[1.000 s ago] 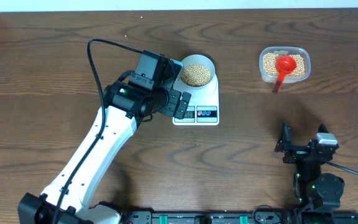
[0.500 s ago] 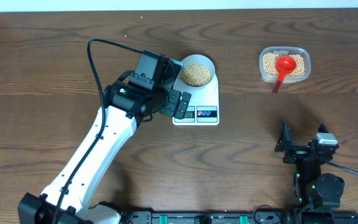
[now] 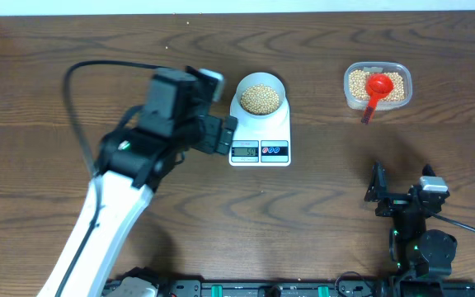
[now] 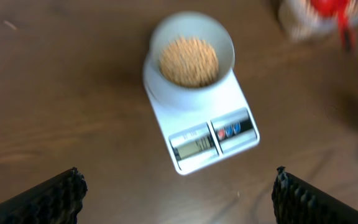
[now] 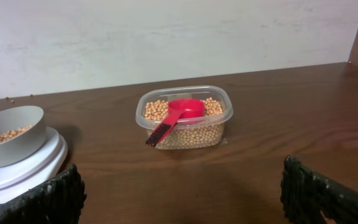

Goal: Scoop item into bowl and weigh 50g on scale

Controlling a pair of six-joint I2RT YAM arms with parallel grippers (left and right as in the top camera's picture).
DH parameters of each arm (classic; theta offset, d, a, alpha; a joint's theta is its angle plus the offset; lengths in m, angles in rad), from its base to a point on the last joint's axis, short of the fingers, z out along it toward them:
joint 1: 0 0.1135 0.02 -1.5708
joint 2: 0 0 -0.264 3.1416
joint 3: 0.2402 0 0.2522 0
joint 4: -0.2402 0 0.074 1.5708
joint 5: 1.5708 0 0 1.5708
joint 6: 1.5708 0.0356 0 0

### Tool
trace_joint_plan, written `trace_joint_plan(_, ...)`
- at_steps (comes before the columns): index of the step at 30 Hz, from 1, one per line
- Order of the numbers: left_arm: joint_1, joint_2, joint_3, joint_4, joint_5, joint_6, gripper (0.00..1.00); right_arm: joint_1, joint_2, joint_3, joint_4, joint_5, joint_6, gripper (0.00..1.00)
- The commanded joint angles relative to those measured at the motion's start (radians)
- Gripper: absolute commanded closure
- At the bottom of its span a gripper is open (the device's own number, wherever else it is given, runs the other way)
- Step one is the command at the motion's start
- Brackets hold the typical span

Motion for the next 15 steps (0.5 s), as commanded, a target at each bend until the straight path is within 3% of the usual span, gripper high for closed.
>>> trace_joint_plan(1, 0.068, -0.1, -0.035, 0.045, 0.0, -0.009, 0.02, 0.006, -0.005, -0.002, -0.005, 0.005, -0.013, 0.01)
trace_joint_plan(15, 0.24, -0.536, -0.463, 0.444, 0.017, -0.061, 0.02, 0.006, -0.005, -0.002, -0.005, 0.005, -0.013, 0.01)
